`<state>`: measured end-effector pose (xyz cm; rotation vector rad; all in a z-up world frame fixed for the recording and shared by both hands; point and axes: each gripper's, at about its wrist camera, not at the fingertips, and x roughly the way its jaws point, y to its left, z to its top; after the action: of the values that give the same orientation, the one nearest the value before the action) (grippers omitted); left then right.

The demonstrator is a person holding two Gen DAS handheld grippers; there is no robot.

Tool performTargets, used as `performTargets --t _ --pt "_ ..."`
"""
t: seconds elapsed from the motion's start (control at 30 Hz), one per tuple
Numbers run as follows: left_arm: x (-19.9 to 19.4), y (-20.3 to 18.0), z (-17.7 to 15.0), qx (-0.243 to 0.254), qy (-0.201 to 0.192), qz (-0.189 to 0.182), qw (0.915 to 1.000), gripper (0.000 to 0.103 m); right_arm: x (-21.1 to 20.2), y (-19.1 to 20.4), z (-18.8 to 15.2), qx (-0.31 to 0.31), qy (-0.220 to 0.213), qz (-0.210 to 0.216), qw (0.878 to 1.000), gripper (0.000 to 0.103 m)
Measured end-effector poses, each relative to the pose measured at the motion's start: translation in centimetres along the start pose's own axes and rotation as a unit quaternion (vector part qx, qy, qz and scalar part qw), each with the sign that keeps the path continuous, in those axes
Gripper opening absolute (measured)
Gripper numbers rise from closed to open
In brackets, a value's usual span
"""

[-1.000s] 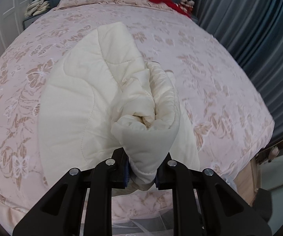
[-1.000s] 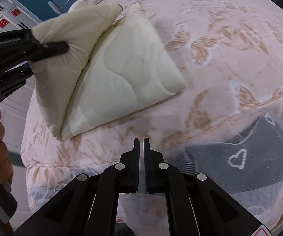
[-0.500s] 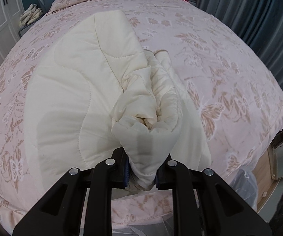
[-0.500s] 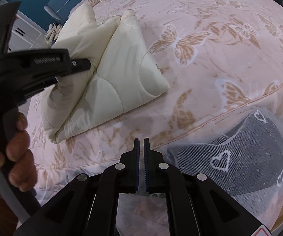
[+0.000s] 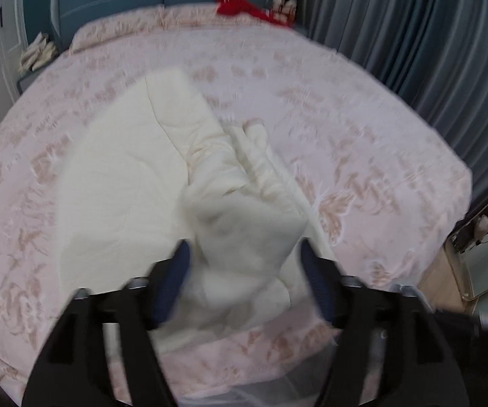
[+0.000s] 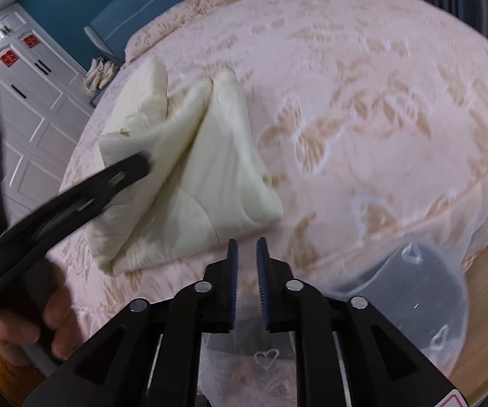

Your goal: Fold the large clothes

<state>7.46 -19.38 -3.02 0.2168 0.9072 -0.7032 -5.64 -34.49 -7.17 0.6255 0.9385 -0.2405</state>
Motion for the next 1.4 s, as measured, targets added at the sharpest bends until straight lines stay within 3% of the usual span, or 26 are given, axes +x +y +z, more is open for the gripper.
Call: performTargets --t 0.07,0.13,0.27,0.37,0.5,0.63,0.7,0.77,0.8,0.83,0.87,0.97,1.03,1.1,1.23,1.4 --pt "-2.1 1.8 -0.9 -0.013 -0.013 0.008 0.9998 0.084 -0.9 0.6 0.8 -0.011 -0.016 0.002 1.000 0.033" --pt "-2.8 3.6 -1.8 -0.026 -0.005 0.019 0.9995 0.089 -1.4 1.2 1.7 -0.018 -0.027 0.009 0.999 0.039" --pt "-1.3 8.2 -5.5 -0.068 0.055 0.073 0.9934 0.089 -1.8 3.8 3.7 -0.034 -0.044 0.031 0.998 0.056" --pt "0.1 10.4 -7.6 -0.101 0.086 0.088 0.9873 0.089 -1.4 6.1 5.4 -0.052 -0.049 0.046 0.996 0.063" --pt "1.9 11.9 -8.9 -0.111 0.093 0.099 0.9845 0.089 -0.5 9.2 7.7 -0.079 -0.052 0.039 0.995 0.066" --pt "3.2 12.1 -8.9 -0.100 0.092 0.102 0.9855 0.089 1.7 10.4 9.1 -0.058 -0.033 0.045 0.997 0.067" --pt "3.1 12.5 -8.8 -0.114 0.081 0.087 0.9863 0.084 2.9 10.8 9.4 -0.059 -0.021 0.036 0.997 0.067" --pt "2.9 13.0 -8.7 -0.124 0.080 0.067 0.9868 0.068 4.3 11.5 9.4 -0.070 -0.007 0.024 0.997 0.067" --pt "2.9 13.1 -8.7 -0.124 0.082 0.060 0.9870 0.063 4.9 11.9 9.2 -0.076 0.001 0.021 0.997 0.066" --pt "3.0 13.2 -8.5 -0.125 0.089 0.052 0.9868 0.055 5.4 11.9 9.0 -0.080 0.008 0.020 0.997 0.056" --pt "3.0 13.2 -8.4 -0.124 0.094 0.054 0.9863 0.051 6.0 12.1 8.9 -0.083 0.016 0.020 0.996 0.032" --pt "2.7 13.4 -8.1 -0.128 0.100 0.057 0.9852 0.035 5.4 12.7 8.6 -0.093 0.009 0.034 0.995 0.018" --pt "1.8 14.0 -7.8 -0.140 0.097 0.043 0.9843 0.028 2.6 12.3 8.9 -0.077 -0.015 0.089 0.993 0.017" --pt "0.5 14.2 -7.3 -0.143 0.083 0.023 0.9859 0.025 0.0 11.8 8.9 -0.074 -0.035 0.114 0.990 0.016" --pt "-1.5 12.1 -6.1 -0.117 0.063 0.012 0.9910 0.022 -3.3 9.3 7.4 -0.067 -0.074 0.090 0.991 0.016" --pt "-0.2 9.9 -6.2 -0.087 0.080 0.020 0.9928 0.022 -1.0 4.3 5.6 -0.021 -0.046 0.048 0.998 0.016"
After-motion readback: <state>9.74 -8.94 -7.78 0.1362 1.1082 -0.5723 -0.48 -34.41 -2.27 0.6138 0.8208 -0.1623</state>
